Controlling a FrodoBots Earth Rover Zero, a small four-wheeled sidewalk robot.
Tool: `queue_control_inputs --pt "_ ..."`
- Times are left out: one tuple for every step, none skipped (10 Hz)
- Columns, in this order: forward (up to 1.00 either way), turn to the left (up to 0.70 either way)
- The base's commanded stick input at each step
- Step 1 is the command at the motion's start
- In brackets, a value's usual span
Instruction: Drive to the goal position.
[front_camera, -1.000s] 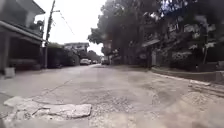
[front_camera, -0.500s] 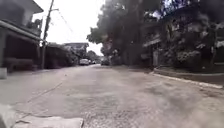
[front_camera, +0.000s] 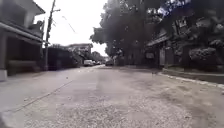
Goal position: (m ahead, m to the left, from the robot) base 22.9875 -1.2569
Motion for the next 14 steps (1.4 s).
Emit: queue_control_inputs --pt "0.7 0.0" --pt "0.7 0.0" --pt "0.7 0.0" --pt "0.7 0.0" --pt "0.7 0.0" --pt "0.7 0.0" --pt "0.7 0.0" --pt "0.7 0.0" --pt "0.7 0.0" --pt "0.7 0.0" --pt "0.7 0.0" --pt "0.7 0.0" --pt "0.7 0.0" --pt "0.7 0.0"
